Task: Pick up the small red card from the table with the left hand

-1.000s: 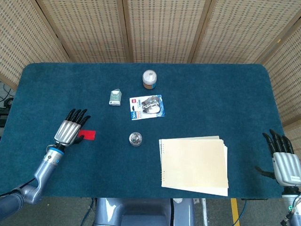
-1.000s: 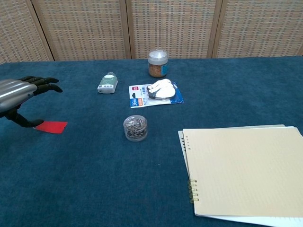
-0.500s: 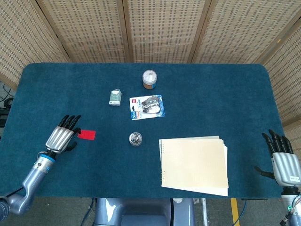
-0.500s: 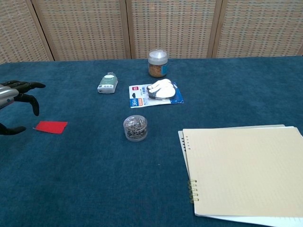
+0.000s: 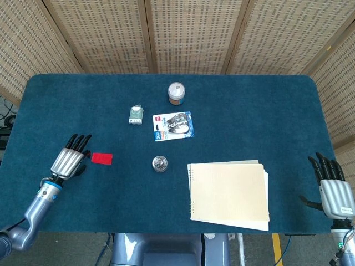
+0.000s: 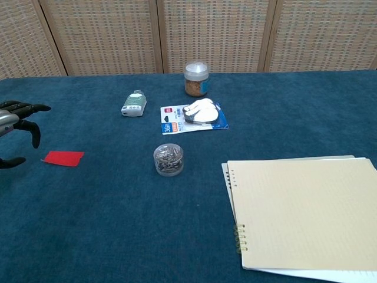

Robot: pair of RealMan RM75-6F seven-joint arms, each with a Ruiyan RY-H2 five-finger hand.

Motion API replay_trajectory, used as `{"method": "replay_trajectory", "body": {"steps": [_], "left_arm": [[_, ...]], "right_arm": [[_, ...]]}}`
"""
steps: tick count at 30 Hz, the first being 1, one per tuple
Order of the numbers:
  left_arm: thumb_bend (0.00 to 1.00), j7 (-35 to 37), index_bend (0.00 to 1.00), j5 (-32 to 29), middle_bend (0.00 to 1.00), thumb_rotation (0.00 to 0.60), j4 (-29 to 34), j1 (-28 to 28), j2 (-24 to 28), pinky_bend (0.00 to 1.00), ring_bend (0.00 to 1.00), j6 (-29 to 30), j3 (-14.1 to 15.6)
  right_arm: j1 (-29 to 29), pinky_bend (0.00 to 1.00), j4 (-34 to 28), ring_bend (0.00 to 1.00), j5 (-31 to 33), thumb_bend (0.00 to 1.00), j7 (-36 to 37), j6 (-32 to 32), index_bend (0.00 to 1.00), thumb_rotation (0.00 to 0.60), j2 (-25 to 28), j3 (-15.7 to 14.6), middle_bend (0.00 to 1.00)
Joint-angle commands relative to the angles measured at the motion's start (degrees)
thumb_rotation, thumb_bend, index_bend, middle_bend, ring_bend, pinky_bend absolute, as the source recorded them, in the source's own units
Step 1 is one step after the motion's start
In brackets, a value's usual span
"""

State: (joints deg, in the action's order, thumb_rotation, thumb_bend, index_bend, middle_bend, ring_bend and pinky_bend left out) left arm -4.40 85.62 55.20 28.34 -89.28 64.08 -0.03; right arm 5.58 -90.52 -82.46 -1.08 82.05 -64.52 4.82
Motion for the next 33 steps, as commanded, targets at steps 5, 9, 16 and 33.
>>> {"method": "replay_trajectory", "body": {"steps": [5,9,16,33], "left_arm": [[0.36,0.27,0.45,-0.67,0.00,0.600,-3.52,1.07,-2.44,0.00,0.00,-2.31,-0.51],[0.36,-0.08,0.45,-0.26,0.00,0.600,-5.02,1.46,-3.60,0.00,0.00,-2.54,-0.36],[0.36,0.20,0.45,0.06,0.00,0.600,-6.82,1.75,-5.24,0.00,0.00,-3.14,-0.02],[0.39,0.72,0.47,-0.94,0.00,0.600,-9.32,2.46,-6.70,0.00,0.00,-4.89,-0.74]], "right_arm": [[-0.02,0.00,0.10,0.00,-0.13,0.05,0.13,0.13,0.00,0.600,-0.05,0.00,0.00],[-0.06,0.00,0.21,0.00,-0.03,0.05,0.48,0.16,0.00,0.600,0.01,0.06,0.00],[-0.10,0.00,0.23,0.00,-0.15,0.05,0.80,0.29,0.00,0.600,0.10,0.08,0.00],[-0.07,0.00,0.43,0.00,-0.38,0.05,1.08,0.47,0.00,0.600,0.01,0.13,0.00]]}}
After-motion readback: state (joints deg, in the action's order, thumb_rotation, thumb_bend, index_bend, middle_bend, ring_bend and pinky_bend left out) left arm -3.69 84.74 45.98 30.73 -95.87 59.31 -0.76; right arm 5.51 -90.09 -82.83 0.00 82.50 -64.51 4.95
